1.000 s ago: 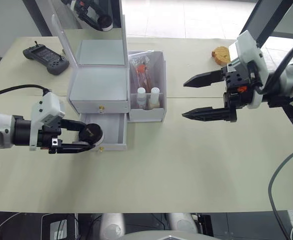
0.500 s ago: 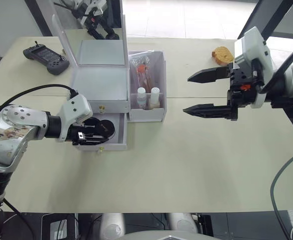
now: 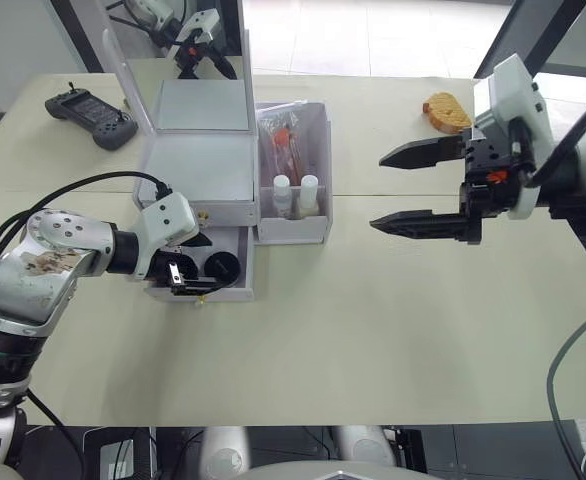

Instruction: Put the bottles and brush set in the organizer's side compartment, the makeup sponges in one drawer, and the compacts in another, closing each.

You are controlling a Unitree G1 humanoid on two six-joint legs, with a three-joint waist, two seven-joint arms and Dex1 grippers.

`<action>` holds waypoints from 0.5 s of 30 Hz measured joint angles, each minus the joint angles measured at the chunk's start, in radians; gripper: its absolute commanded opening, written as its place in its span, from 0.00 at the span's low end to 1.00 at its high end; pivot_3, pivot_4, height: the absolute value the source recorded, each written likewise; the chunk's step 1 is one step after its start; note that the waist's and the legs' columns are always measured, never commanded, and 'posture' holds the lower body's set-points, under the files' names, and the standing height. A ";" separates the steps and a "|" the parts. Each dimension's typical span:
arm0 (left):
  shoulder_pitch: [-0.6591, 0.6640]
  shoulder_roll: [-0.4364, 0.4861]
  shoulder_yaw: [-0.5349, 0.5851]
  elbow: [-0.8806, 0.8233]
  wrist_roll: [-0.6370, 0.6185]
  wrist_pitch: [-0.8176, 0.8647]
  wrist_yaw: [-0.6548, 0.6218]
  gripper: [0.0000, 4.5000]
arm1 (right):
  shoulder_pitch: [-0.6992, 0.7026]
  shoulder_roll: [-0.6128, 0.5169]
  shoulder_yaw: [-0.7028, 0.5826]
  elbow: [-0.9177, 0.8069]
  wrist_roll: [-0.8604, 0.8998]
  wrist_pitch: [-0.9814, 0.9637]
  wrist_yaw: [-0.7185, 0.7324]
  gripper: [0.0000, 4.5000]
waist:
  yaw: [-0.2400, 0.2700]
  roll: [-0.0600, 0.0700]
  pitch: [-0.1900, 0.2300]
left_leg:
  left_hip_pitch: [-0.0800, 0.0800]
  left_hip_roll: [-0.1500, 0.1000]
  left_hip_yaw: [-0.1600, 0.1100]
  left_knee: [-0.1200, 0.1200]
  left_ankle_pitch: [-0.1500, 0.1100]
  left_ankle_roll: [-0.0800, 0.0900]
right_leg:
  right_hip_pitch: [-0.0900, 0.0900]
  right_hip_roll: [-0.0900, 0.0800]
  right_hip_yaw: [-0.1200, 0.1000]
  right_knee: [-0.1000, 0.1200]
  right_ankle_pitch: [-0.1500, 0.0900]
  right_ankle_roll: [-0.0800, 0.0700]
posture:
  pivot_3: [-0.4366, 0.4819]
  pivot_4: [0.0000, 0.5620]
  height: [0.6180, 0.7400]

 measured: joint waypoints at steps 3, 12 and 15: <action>0.015 0.011 0.083 -0.037 -0.065 0.049 -0.005 0.99 | 0.000 0.009 -0.004 0.001 0.037 0.000 0.017 1.00 | -0.001 0.000 0.000 | 0.000 0.000 0.000 0.000 0.000 0.000 | 0.000 0.000 0.000 0.000 0.000 0.000 | 0.48 0.27 0.71; 0.440 0.157 0.574 -0.216 -0.237 0.214 -0.158 0.99 | -0.032 0.098 0.027 0.004 0.084 -0.002 0.036 1.00 | -0.021 0.000 0.000 | 0.000 0.000 0.000 -0.001 0.000 0.001 | -0.001 0.000 0.000 0.000 -0.001 0.000 | 0.48 0.27 0.71; 0.601 0.110 0.731 -0.319 -0.280 0.223 -0.207 0.99 | -0.062 0.143 0.071 0.020 0.066 -0.020 0.038 1.00 | -0.021 0.000 0.000 | 0.001 0.000 0.000 -0.001 0.000 0.000 | 0.000 0.000 0.000 0.000 -0.004 -0.007 | 0.48 0.27 0.71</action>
